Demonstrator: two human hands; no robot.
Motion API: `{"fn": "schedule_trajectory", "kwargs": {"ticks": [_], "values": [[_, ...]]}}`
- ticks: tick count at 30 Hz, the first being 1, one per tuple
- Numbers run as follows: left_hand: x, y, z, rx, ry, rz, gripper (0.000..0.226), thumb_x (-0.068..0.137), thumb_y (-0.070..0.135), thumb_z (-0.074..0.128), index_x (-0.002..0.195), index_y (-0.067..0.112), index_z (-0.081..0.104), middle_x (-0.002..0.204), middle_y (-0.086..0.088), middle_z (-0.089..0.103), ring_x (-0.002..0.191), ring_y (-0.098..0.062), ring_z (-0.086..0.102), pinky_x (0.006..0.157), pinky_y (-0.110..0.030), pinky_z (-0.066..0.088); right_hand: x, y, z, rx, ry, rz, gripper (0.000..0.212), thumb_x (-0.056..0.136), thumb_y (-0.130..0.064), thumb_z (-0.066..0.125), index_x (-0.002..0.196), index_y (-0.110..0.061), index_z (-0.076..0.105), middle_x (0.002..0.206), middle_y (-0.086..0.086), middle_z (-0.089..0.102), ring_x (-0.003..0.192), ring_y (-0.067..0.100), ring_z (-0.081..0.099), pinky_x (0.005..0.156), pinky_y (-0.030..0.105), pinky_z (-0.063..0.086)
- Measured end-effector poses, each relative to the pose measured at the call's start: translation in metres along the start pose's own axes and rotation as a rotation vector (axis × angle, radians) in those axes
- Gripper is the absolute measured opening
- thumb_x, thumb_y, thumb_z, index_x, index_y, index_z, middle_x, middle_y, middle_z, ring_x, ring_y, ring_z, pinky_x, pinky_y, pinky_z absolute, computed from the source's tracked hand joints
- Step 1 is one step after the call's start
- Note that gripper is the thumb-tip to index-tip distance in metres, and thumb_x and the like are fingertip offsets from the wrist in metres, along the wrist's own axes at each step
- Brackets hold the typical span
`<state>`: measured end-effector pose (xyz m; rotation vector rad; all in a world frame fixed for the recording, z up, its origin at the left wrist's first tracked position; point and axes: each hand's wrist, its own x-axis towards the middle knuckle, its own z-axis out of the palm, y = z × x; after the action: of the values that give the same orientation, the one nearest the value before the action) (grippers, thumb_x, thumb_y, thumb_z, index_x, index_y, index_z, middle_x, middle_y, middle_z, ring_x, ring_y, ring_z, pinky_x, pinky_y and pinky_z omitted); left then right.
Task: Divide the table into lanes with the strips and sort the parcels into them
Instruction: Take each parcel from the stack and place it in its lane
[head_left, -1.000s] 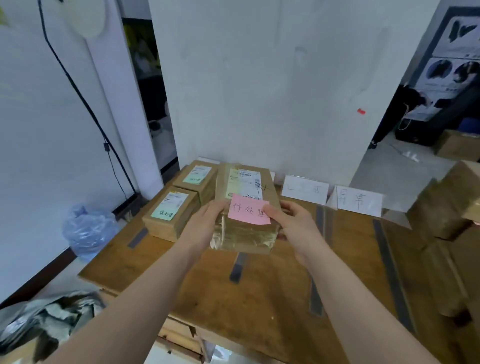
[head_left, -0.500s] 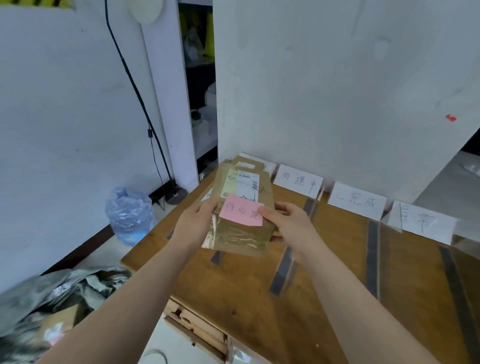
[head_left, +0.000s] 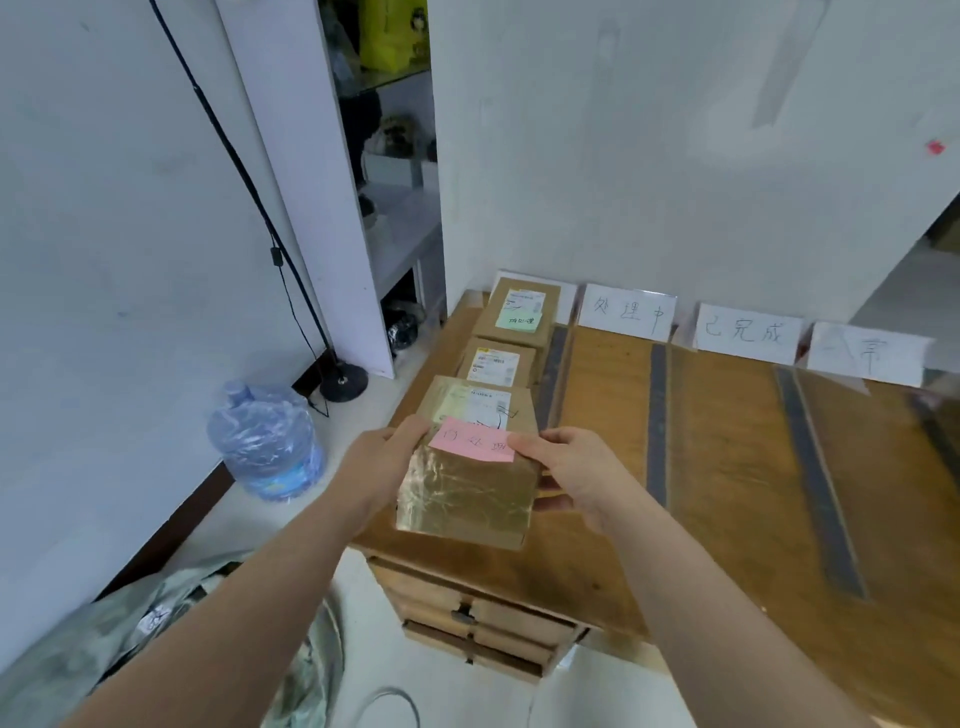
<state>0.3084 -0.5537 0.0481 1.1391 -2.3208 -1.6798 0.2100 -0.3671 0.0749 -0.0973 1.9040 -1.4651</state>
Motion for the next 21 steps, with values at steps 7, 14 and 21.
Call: {"fn": "schedule_trajectory", "kwargs": {"ticks": [7,14,21], "values": [[0.013,-0.041,-0.012,-0.017,-0.203,-0.095,0.046,0.086,0.054,0.052,0.085,0.012,0.071,0.07,-0.004,0.069,0.07,-0.019,0.058,0.074,-0.033,0.044,0.005,0.037,0.04,0.033,0.101,0.106,0.018,0.085,-0.024,0.073,0.092,-0.02,0.057,0.09,0.0,0.071,0.08,0.016,0.069,0.069,0.035,0.06],[0.034,-0.072,-0.006,-0.042,-0.249,-0.099,0.022,0.1,0.029,0.052,0.091,0.022,0.07,0.076,0.008,0.075,0.079,-0.016,0.067,0.082,-0.034,0.053,0.027,0.073,0.061,0.095,0.19,0.164,0.022,0.084,-0.013,0.074,0.097,-0.019,0.057,0.096,-0.001,0.071,0.086,0.017,0.07,0.079,0.039,0.059],[0.047,-0.096,-0.003,-0.018,-0.33,-0.109,0.015,0.101,0.023,0.053,0.1,0.027,0.067,0.094,0.007,0.075,0.098,-0.02,0.07,0.094,-0.045,0.055,0.042,0.099,0.075,0.04,0.26,0.174,0.039,0.082,-0.006,0.074,0.116,-0.016,0.057,0.108,0.0,0.07,0.093,0.018,0.069,0.079,0.041,0.06]]}}
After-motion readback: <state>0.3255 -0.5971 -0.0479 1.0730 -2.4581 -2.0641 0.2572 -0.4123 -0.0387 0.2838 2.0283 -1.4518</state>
